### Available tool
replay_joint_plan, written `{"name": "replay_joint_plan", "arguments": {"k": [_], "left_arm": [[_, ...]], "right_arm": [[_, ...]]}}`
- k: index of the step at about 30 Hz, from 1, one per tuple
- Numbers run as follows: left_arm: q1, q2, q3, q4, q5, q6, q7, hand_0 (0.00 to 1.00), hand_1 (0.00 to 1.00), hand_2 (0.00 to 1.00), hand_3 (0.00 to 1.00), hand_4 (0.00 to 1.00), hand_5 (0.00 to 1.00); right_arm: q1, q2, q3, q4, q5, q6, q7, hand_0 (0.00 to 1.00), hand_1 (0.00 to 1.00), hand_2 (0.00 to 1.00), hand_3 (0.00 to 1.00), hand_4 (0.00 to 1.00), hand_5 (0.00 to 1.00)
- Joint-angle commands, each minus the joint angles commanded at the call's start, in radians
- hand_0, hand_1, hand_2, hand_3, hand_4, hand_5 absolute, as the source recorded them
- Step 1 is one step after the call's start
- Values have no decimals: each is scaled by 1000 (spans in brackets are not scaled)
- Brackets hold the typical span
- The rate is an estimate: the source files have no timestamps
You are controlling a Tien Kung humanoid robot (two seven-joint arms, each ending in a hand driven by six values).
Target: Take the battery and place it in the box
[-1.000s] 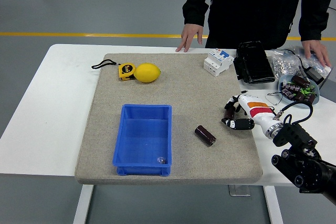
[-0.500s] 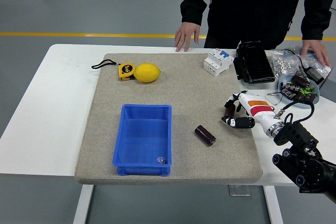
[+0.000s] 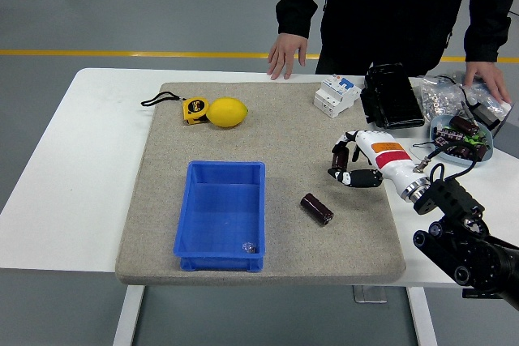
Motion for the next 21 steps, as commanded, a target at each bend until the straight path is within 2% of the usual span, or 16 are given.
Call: {"name": "replay_joint_plan", "arguments": {"k": [12, 16, 21], "left_arm": [[5, 7, -7, 0, 8, 4, -3, 790, 759, 775, 663, 721, 639], [3, 9, -7, 0, 9, 6, -5, 790, 758, 774, 659, 722, 641], [0, 10, -8, 0, 12, 8, -6, 790, 755, 773, 657, 721, 639]], "right_arm": [[59, 24, -69, 218, 37, 13, -31, 182, 346, 463, 487, 626, 122], [86, 44, -116, 265, 41, 27, -48, 191, 351, 466, 498, 638, 124], [119, 89, -167, 275, 48, 40, -56, 200, 365, 475, 514, 660, 129]]}}
